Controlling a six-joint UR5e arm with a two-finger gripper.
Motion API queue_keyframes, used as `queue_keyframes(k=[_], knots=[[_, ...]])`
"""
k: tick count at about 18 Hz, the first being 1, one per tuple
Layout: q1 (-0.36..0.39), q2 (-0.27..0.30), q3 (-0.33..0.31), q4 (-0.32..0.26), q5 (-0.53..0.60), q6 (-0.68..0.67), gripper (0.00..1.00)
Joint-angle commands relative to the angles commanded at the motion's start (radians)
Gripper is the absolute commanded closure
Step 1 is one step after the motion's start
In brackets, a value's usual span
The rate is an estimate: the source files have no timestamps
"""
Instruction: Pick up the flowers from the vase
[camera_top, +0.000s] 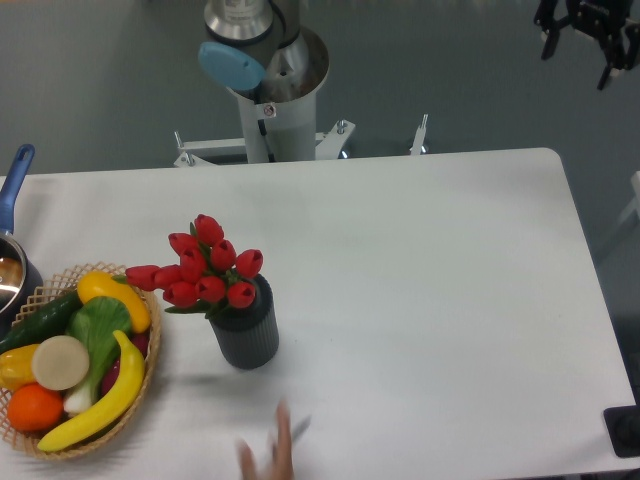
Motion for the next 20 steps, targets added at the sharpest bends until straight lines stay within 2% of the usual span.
queue_keyframes(k=[11,14,18,20], knots=[[-0.003,0.002,-0.018,0.005,-0.002,-0.005,0.00],[-0.005,0.006,-0.032,0.011,-0.006,-0.058,0.00],[-0.012,0.002,-0.069,0.011,-0.102,-0.155,0.00],[-0.015,0.008,-0.097,0.015,-0.191,-0.208,0.00]])
